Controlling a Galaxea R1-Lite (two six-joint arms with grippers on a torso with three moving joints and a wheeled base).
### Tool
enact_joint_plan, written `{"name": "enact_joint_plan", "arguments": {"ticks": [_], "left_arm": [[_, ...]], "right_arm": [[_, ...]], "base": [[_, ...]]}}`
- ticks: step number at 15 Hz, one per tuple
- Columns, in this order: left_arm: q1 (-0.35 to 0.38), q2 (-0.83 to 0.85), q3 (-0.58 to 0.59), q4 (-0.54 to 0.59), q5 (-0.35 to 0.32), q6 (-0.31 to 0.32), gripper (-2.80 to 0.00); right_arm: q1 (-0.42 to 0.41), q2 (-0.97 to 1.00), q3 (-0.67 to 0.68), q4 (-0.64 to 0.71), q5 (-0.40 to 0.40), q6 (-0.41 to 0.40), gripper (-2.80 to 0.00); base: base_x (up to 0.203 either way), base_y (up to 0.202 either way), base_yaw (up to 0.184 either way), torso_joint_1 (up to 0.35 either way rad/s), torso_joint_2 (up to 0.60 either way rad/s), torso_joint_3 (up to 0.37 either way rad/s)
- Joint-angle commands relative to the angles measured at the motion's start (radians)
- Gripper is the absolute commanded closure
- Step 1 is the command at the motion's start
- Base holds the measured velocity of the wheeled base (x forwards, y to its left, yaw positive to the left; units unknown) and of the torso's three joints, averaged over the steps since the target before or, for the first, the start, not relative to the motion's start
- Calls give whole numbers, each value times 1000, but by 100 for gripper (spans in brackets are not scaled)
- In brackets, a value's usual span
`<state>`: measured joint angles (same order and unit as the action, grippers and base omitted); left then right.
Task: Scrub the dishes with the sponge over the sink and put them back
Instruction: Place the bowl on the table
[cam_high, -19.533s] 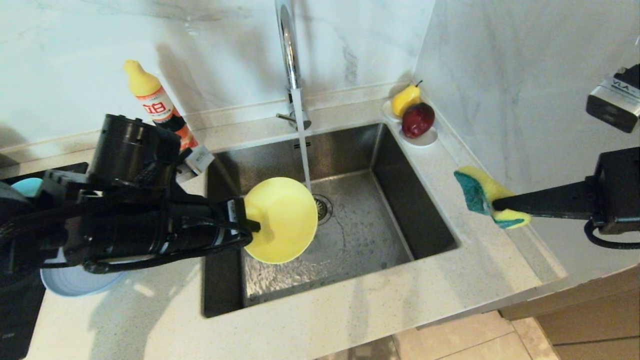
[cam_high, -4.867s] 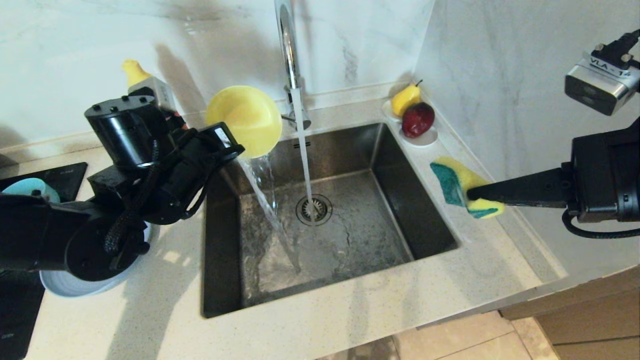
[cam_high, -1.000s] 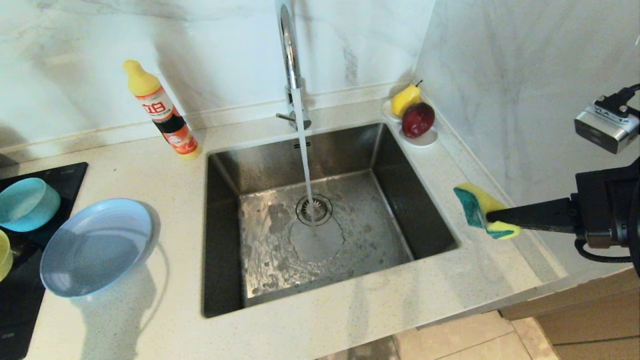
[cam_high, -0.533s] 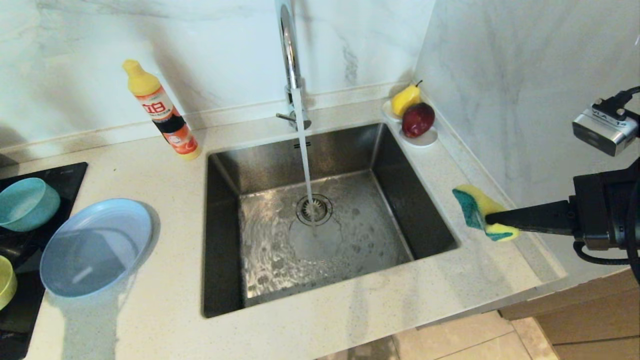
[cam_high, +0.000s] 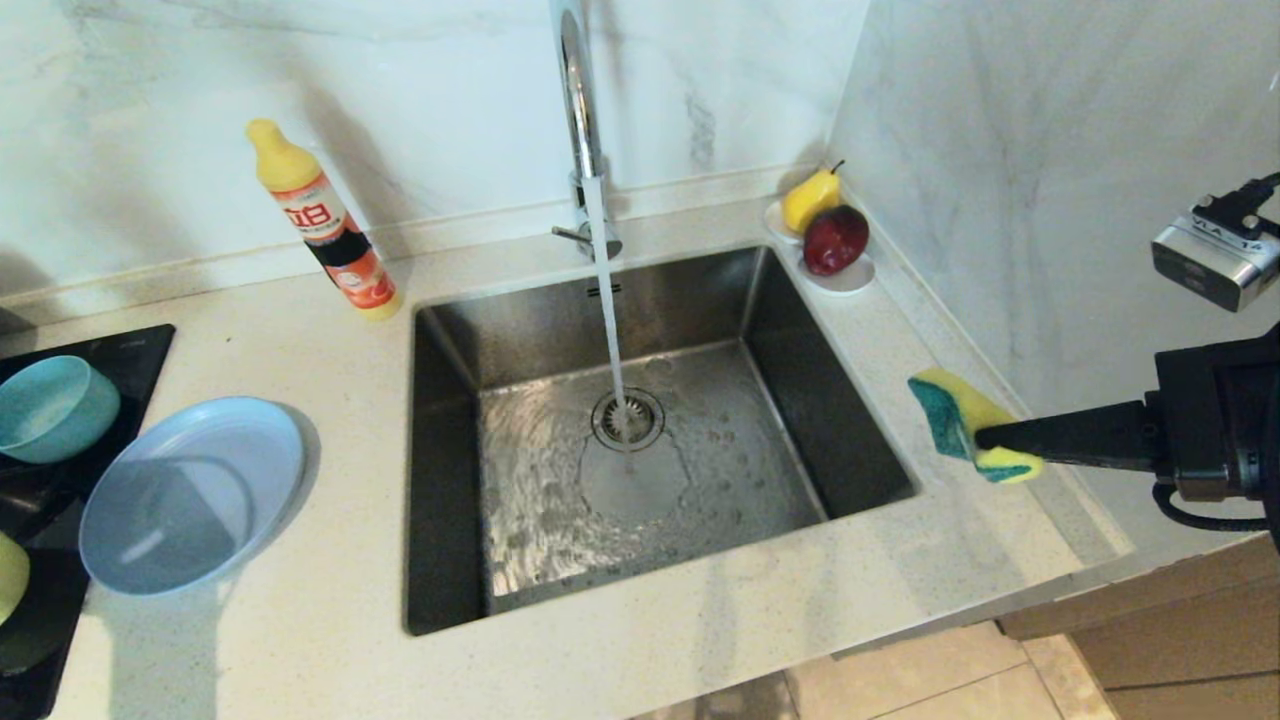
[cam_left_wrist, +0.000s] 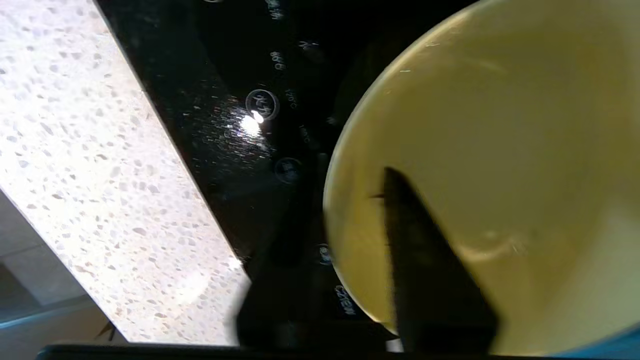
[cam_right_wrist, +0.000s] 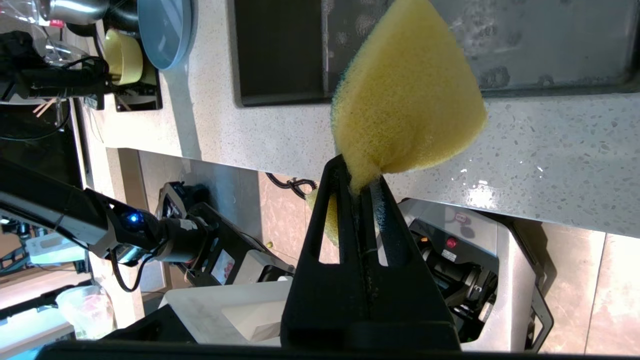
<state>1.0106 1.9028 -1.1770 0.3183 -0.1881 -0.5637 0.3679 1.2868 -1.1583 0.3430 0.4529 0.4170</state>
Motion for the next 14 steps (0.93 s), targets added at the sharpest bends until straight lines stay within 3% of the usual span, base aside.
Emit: {"name": "enact_joint_plan", "arguments": {"ticks": [1,9,10,11,14], "left_arm": [[2,-20,-10,6,-35,-5,-280],[15,-185,-172,175,-153,-11,-280],[15,-212,-175,179,-159,-4,-259],[14,-244,-172,181,-171,23,0],[13,-315,-163,187,-202,128,0]], "right_arm": [[0,-3,3,2,3,3,0],[6,-16,14,7,3,3,0],[6,-17,14,7,3,2,0],[6,-17,12,5,3,1,0],[6,-14,15,5,3,0,0]], "base": [[0,0,0,0,0,0],[0,0,0,0,0,0],[0,0,0,0,0,0],[0,0,0,0,0,0],[0,0,0,0,0,0]]}}
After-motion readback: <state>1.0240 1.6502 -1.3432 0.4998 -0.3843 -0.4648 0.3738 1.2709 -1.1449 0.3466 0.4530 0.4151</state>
